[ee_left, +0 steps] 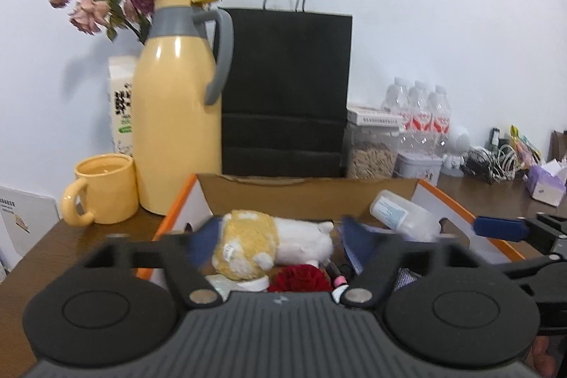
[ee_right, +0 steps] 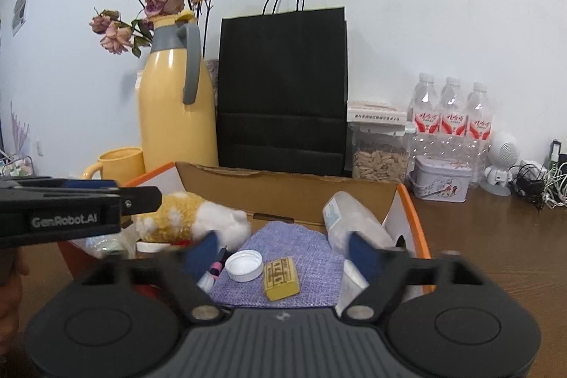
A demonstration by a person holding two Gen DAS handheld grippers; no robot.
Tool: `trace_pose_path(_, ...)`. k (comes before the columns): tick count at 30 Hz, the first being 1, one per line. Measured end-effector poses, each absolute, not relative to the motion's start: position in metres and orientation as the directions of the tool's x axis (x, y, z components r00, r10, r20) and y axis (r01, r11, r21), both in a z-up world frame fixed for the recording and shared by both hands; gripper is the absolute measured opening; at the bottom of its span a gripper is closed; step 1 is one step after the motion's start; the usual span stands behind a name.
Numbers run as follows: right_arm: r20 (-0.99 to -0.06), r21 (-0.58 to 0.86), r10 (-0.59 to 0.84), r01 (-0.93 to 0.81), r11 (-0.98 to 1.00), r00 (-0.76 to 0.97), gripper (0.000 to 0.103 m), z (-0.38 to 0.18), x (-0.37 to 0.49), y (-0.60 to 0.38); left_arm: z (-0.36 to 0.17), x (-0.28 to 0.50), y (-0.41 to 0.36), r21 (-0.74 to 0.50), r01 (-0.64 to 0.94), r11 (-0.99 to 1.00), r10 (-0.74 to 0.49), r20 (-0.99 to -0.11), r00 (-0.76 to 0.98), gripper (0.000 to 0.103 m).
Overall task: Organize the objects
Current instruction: 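Carry trinket and yellow block into the box and open both tools, then withdraw both tools and grasp the coiled black cable with the right tool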
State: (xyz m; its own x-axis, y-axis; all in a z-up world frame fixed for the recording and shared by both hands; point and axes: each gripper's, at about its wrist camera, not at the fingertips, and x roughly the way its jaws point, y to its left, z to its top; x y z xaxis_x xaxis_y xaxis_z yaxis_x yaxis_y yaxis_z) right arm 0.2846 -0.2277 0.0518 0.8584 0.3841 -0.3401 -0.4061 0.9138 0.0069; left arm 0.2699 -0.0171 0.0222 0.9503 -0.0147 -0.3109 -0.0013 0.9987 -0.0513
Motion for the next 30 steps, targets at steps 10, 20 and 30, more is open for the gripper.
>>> trace_pose_path(10,-0.332,-0.009,0.370,-0.395,0.919,0.868,0.103,0.056,0.273,-0.231,0.024,0.259,-0.011,-0.072,-0.026,0.997,0.003,-0.300,0.954,0.103)
trace_pose_path(20,-0.343,-0.013,0.380,-0.409,0.912,0.859,0.103,0.054,0.261,-0.238,0.019,0.247,-0.011,-0.079,-0.014,0.997,-0.011,-0.304,0.953,0.103)
trace_pose_path(30,-0.373,-0.057,0.355,-0.403,0.914,0.857,0.103,0.043,0.244,-0.240,0.009,0.228,-0.008,-0.073,0.001,0.997,-0.025,-0.327,0.945,0.103)
